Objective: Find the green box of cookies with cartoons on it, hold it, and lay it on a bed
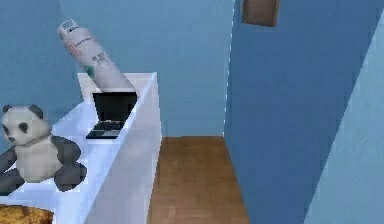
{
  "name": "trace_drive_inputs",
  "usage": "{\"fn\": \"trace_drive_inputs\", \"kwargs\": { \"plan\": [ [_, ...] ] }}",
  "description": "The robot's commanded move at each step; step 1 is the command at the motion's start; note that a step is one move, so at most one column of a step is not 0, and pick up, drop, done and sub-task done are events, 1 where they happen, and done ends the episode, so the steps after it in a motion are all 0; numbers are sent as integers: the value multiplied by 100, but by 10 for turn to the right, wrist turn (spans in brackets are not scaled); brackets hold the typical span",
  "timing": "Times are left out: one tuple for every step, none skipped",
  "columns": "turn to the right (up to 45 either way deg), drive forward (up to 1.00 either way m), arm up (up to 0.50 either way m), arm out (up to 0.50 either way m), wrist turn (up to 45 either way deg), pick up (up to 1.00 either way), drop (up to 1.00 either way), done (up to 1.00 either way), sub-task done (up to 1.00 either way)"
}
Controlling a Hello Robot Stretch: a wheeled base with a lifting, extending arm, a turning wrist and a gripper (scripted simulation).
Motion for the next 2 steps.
{"fn": "trace_drive_inputs", "kwargs": {
  "plan": [
    [0, 100, 0, 0, 0, 0, 0, 0, 0],
    [0, 25, 0, 0, 0, 0, 0, 0, 0]
  ]
}}
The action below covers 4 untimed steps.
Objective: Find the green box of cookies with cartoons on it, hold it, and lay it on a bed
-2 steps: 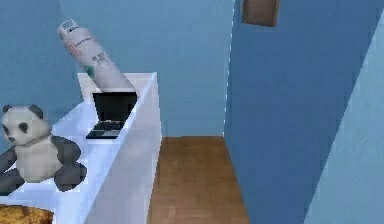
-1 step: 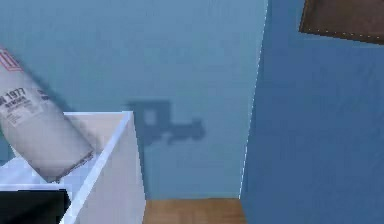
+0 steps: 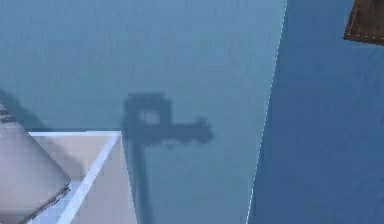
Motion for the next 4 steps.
{"fn": "trace_drive_inputs", "kwargs": {
  "plan": [
    [450, 0, 0, 0, 0, 0, 0, 0, 0],
    [450, 0, 0, 0, 0, 0, 0, 0, 0],
    [30, 0, 0, 0, 0, 0, 0, 0, 0],
    [-450, 0, 0, 0, 0, 0, 0, 0, 0]
  ]
}}
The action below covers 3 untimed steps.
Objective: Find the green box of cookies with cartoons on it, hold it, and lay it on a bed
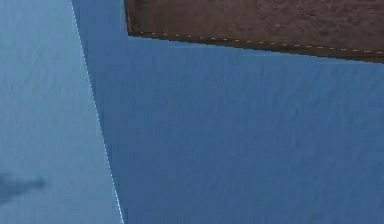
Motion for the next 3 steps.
{"fn": "trace_drive_inputs", "kwargs": {
  "plan": [
    [-450, 0, 0, 0, 0, 0, 0, 0, 0],
    [-120, 0, 0, 0, 0, 0, 0, 0, 0],
    [450, 0, 0, 0, 0, 0, 0, 0, 0]
  ]
}}
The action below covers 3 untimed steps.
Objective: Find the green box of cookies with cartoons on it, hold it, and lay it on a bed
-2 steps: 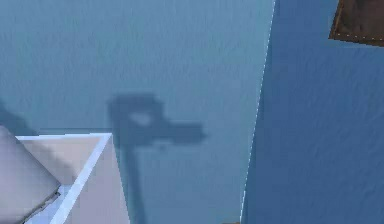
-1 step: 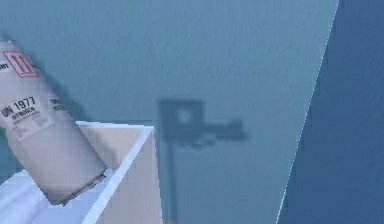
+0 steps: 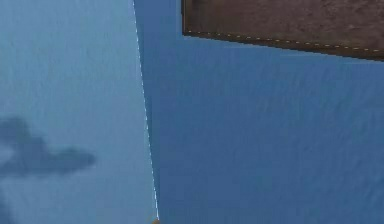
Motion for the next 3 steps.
{"fn": "trace_drive_inputs", "kwargs": {
  "plan": [
    [450, 0, 0, 0, 0, 0, 0, 0, 0],
    [150, 0, 0, 0, 0, 0, 0, 0, 0],
    [-450, 0, 0, 0, 0, 0, 0, 0, 0]
  ]
}}
